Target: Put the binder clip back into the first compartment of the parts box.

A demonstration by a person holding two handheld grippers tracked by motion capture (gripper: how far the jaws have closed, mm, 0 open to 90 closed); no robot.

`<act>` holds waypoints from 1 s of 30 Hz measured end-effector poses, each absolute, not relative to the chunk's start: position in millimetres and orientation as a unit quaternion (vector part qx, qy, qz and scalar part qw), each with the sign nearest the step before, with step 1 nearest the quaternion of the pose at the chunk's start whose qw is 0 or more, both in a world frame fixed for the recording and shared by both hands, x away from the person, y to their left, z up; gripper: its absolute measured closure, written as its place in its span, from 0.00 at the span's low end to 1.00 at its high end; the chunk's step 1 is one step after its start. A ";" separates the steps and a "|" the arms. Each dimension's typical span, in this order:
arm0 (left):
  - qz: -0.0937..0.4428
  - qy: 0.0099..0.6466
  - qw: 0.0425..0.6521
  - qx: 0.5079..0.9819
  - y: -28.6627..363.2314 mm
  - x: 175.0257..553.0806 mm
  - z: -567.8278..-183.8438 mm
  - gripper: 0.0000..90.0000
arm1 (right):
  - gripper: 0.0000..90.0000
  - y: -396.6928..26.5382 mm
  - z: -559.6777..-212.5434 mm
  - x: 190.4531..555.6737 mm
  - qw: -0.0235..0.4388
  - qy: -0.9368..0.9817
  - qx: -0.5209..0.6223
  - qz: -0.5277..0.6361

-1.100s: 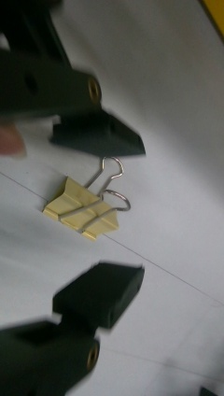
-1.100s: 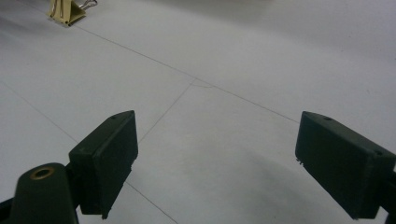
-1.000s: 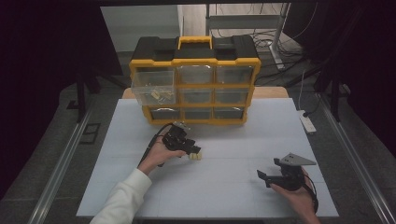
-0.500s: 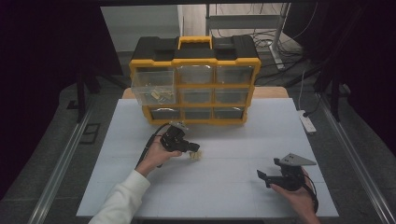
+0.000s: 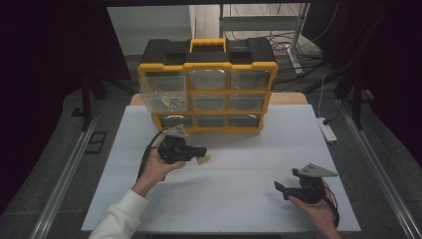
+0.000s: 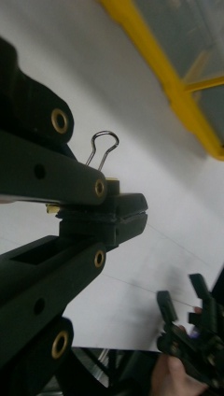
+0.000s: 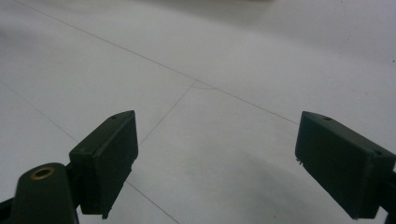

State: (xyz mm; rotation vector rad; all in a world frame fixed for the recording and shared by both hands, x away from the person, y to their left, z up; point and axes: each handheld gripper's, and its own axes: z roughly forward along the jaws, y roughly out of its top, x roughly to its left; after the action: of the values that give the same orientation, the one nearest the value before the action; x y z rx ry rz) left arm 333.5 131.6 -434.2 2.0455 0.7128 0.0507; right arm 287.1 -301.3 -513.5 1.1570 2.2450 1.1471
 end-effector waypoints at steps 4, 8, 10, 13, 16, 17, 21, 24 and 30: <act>0.038 0.297 0.495 0.816 140.5 323.2 -420.8 0.99 | 0.15 -301.6 -513.6 287.2 0.183 0.795 0.410 0.407; 0.064 0.298 0.522 0.797 149.6 313.0 -406.6 0.99 | 0.15 -301.8 -513.4 287.2 0.183 0.796 0.410 0.405; 0.070 0.297 0.531 0.791 152.2 310.1 -401.7 0.99 | 0.15 -301.8 -513.3 287.0 0.184 0.796 0.411 0.404; 0.079 0.295 0.548 0.779 157.9 303.8 -388.9 0.99 | 0.15 -302.0 -513.2 287.1 0.185 0.796 0.411 0.404; 0.090 0.288 0.562 0.770 162.4 297.4 -371.3 0.99 | 0.15 -302.0 -513.2 287.1 0.184 0.796 0.411 0.405; 0.092 0.286 0.566 0.768 163.4 296.1 -366.7 0.99 | 0.15 -301.9 -513.1 286.9 0.184 0.796 0.411 0.405; 0.104 0.281 0.578 0.759 167.9 293.3 -350.6 0.99 | 0.15 -302.1 -512.7 286.8 0.186 0.795 0.411 0.405; 0.110 0.281 0.582 0.755 170.0 292.8 -343.8 0.99 | 0.15 -302.7 -512.5 287.0 0.189 0.795 0.411 0.405; 0.132 0.279 0.593 0.743 177.7 292.4 -321.1 0.99 | 0.15 -302.1 -512.7 286.8 0.186 0.795 0.411 0.405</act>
State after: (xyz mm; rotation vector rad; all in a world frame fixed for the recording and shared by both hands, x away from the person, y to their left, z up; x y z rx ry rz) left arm 292.4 177.7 -321.1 1.7283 0.6489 0.3072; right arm 286.8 -302.1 -512.7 1.1585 2.2399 1.1401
